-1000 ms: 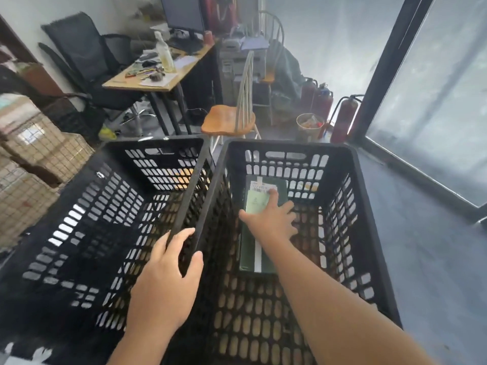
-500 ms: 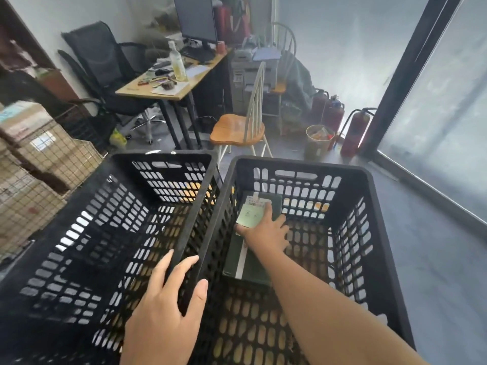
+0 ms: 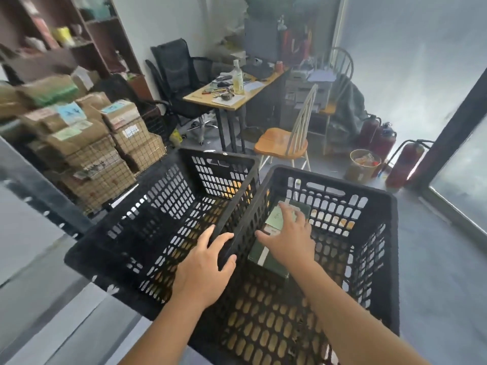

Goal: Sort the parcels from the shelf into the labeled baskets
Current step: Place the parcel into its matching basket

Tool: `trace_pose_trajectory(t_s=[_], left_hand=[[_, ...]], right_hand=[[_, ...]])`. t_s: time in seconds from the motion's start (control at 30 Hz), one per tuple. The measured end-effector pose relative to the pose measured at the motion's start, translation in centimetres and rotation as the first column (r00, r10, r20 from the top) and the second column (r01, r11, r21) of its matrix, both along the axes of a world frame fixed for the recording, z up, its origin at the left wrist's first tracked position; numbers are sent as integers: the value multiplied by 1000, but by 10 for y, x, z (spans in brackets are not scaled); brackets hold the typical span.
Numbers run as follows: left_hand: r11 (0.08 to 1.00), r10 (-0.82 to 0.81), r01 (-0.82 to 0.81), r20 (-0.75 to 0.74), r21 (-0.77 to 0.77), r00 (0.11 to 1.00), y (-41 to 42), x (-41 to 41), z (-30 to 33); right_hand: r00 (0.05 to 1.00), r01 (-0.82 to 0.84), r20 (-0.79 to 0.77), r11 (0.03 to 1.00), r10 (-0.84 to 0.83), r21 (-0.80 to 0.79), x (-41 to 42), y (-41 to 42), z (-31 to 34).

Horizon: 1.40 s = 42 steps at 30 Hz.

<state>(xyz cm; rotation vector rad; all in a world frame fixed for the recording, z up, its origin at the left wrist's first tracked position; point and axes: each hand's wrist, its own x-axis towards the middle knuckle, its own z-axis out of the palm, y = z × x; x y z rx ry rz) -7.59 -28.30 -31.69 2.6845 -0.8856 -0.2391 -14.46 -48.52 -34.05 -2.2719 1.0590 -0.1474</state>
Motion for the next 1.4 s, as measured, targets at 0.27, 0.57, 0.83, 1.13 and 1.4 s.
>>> trace_pose_trajectory(t_s=[0.27,0.57,0.83,1.13,1.4], left_hand=[[968,211,-206,24,-144,977,34,-4,43],[713,665,-544,181,-442,724,196,-24,168],[567,822,-603,337,-561,459,330,-46,266],[652,756,-580,352,-488,553,375,54,336],[588,779,-642,132,-493,613,388,137,345]], right_hand=[[879,-383,282,922,385,-65,-19,58,97],[524,-757,460,639,717,-135,40,170,190],[160,-913,562,338,811,-229,105,318,267],[253,-892,622,427,741,-145,222,413,353],[415,-887,413,461,810,-12,284,460,355]])
